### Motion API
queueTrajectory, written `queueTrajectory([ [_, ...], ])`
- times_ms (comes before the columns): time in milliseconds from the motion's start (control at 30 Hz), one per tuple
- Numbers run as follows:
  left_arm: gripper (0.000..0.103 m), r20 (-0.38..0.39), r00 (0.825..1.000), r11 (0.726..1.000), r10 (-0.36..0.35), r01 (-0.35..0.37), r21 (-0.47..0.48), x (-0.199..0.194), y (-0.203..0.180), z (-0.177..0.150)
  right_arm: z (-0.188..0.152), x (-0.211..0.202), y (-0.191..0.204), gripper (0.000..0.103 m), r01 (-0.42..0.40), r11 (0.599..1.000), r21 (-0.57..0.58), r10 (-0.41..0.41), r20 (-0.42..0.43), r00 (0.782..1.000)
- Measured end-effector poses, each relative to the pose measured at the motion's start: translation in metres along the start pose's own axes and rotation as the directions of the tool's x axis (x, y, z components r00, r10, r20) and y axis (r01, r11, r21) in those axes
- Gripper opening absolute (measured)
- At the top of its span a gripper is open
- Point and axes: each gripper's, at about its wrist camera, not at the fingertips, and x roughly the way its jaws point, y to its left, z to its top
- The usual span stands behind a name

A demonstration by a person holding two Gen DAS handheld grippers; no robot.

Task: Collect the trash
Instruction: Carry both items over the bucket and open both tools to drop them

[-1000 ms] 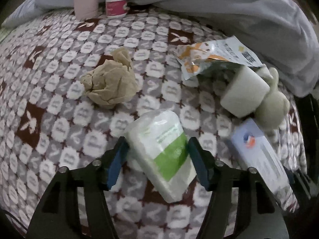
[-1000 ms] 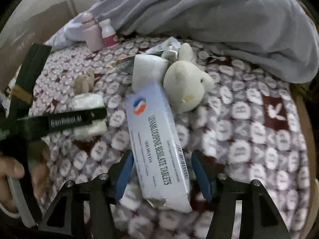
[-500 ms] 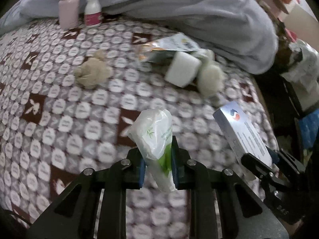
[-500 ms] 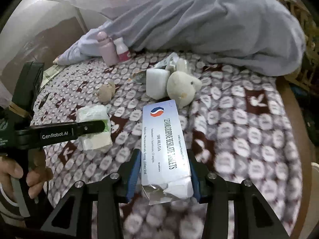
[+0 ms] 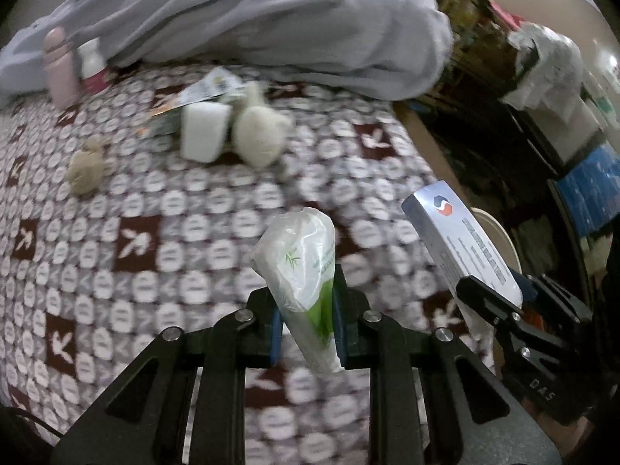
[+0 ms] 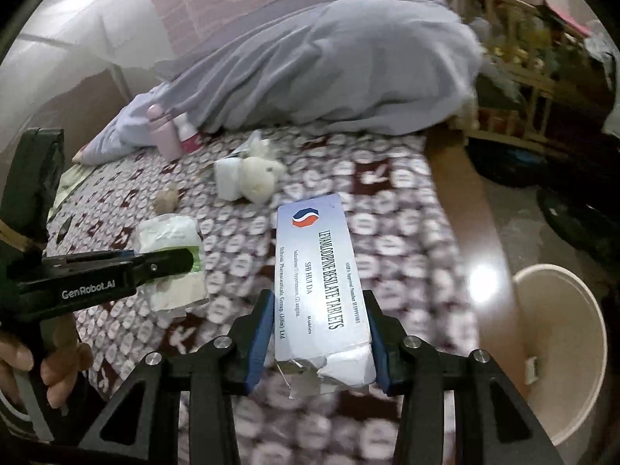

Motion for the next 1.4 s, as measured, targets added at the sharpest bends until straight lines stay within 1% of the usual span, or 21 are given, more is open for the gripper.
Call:
queueTrajectory([
  [233, 0.018, -0.018, 0.999, 0.995, -0.043, 0.044, 0.088, 0.010, -0.058, 0.004, -0.010, -0.024, -0.044, 0.043, 0.068, 0.995, 0.069, -0.070, 0.025, 0.997],
  [400, 0.018, -0.032, 0.996, 0.985, -0.082, 0.086, 0.147, 0.020, -0.099, 0.009, -0.019, -0.041, -0.079, 0.043, 0.132, 0.984, 0.123, -0.137, 0.030, 0.990],
  [600, 0.018, -0.057, 0.990, 0.968, -0.131, 0.140, 0.207, 0.034, -0.149, 0.014, -0.033, -0.057, -0.126, 0.043, 0.212, 0.957, 0.199, -0.220, 0.020, 0.975],
  [800, 0.018, -0.089, 0.983, 0.951, -0.163, 0.181, 0.251, 0.053, -0.193, 0.020, -0.047, -0.069, -0.171, 0.043, 0.259, 0.924, 0.283, -0.268, -0.004, 0.963],
  [1067, 0.019, -0.121, 0.979, 0.936, -0.167, 0.196, 0.292, 0.078, -0.230, 0.022, -0.060, -0.070, -0.206, 0.043, 0.283, 0.895, 0.344, -0.290, -0.033, 0.957],
  [1233, 0.019, -0.144, 0.972, 0.930, -0.184, 0.220, 0.294, 0.092, -0.242, 0.021, -0.063, -0.065, -0.219, 0.043, 0.292, 0.884, 0.364, -0.295, -0.049, 0.954],
  [1400, 0.019, -0.155, 0.963, 0.922, -0.219, 0.257, 0.290, 0.100, -0.248, 0.023, -0.061, -0.059, -0.224, 0.043, 0.300, 0.878, 0.373, -0.300, -0.059, 0.952],
])
